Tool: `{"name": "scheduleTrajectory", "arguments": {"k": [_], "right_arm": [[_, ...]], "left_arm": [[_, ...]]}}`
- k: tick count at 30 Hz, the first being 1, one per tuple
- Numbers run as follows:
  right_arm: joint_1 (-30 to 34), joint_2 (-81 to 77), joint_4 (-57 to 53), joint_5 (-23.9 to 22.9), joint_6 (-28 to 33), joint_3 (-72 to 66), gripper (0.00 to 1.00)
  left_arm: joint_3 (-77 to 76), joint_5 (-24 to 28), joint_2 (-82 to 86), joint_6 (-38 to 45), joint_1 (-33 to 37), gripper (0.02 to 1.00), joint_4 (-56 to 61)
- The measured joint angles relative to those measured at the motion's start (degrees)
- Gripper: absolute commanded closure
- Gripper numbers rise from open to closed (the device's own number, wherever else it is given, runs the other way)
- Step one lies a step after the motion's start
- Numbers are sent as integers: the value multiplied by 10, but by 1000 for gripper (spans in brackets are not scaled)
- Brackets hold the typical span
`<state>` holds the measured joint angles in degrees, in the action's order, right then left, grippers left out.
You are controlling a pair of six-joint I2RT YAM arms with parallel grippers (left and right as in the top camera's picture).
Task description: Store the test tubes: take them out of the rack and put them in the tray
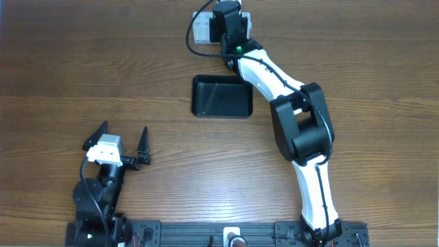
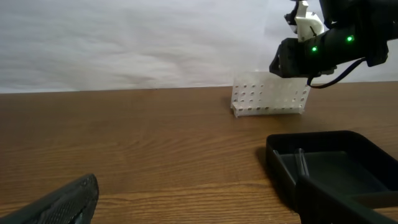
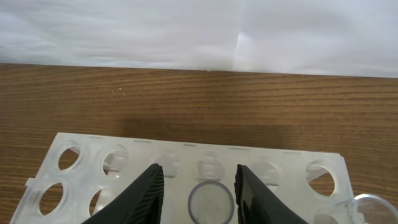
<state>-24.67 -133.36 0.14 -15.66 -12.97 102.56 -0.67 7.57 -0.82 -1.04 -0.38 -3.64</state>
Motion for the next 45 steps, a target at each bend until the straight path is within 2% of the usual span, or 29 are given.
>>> {"name": "scheduleTrajectory", "arguments": {"k": [12, 31, 36, 41, 45], "right_arm": [[0, 0, 0, -11, 10, 0, 847], [0, 8, 11, -15, 31, 0, 906], [-3, 78, -16, -15, 44, 0, 904], [-10, 217, -33, -22, 57, 2, 910], [-14, 324, -111, -25, 59, 18, 928]], "left_arm": [[0, 0, 0, 0, 0, 18, 0], [0, 0, 0, 0, 0, 20, 0], [0, 0, 0, 0, 0, 20, 0], [0, 0, 0, 0, 0, 18, 0], [0, 0, 0, 0, 0, 20, 0]]}}
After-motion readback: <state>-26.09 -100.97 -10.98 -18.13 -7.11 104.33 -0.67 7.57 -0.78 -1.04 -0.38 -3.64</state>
